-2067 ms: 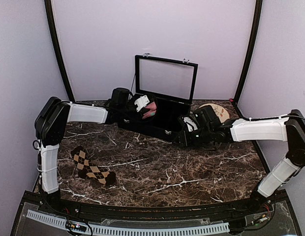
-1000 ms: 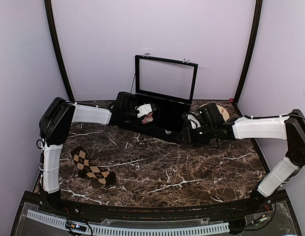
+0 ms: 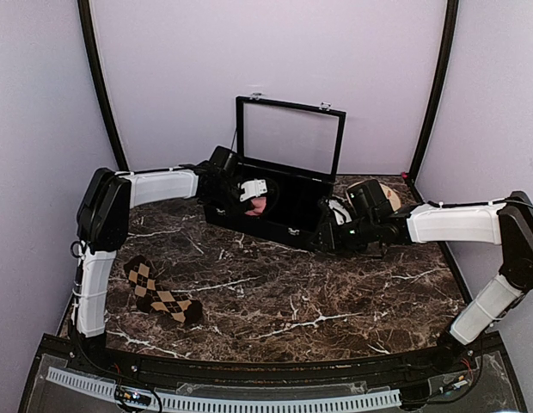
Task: Roll the socks
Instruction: Place the sock in the storage box.
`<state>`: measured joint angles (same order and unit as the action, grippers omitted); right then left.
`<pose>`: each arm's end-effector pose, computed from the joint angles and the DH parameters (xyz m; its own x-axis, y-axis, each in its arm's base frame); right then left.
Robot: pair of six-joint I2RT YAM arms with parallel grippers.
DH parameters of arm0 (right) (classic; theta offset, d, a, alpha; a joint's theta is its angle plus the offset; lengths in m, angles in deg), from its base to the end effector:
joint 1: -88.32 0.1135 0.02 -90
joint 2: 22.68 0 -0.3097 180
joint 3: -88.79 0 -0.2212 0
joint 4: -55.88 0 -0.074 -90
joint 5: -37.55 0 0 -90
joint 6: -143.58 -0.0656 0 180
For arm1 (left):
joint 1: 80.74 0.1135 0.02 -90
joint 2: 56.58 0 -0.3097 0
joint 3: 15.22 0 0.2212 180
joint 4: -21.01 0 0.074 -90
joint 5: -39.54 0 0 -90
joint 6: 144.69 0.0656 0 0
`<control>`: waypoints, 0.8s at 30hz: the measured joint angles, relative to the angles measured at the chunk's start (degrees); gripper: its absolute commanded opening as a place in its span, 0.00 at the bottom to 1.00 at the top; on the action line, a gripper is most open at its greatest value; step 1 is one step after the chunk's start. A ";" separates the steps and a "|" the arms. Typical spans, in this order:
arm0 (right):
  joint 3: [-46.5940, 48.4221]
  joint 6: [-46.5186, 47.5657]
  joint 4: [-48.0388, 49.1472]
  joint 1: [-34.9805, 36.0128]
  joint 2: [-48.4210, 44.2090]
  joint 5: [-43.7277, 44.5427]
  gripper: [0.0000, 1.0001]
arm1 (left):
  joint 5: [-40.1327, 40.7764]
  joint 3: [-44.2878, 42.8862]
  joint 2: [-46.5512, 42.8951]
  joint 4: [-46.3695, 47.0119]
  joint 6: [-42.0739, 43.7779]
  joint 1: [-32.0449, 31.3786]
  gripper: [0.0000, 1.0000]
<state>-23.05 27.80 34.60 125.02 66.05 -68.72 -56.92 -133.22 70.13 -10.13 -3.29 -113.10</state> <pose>0.2474 0.2073 0.2540 -0.8040 -0.0785 -0.5895 -0.4346 0.7542 0.4923 0.4443 -0.2902 0.2391 0.1350 0.8338 -0.5353 0.8003 0.2268 0.5550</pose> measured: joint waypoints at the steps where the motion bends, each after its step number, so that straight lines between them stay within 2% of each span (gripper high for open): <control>1: -0.02 0.00 0.00 0.00 0.00 0.00 0.45 | -0.37 -0.55 0.63 -1.11 -0.24 0.00 0.00; 9: -0.22 0.02 -0.02 -0.02 0.02 -0.22 0.45 | -2.47 -5.64 3.41 -7.15 -2.16 0.35 0.00; 24: 1.42 -0.04 0.02 -0.50 2.14 -1.73 0.45 | -5.55 -25.46 13.00 -25.00 -9.88 1.14 0.00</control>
<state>-21.63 27.76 34.62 124.52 68.19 -70.45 -62.47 -158.68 83.14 -35.13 -13.17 -111.96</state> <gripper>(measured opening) 0.451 0.198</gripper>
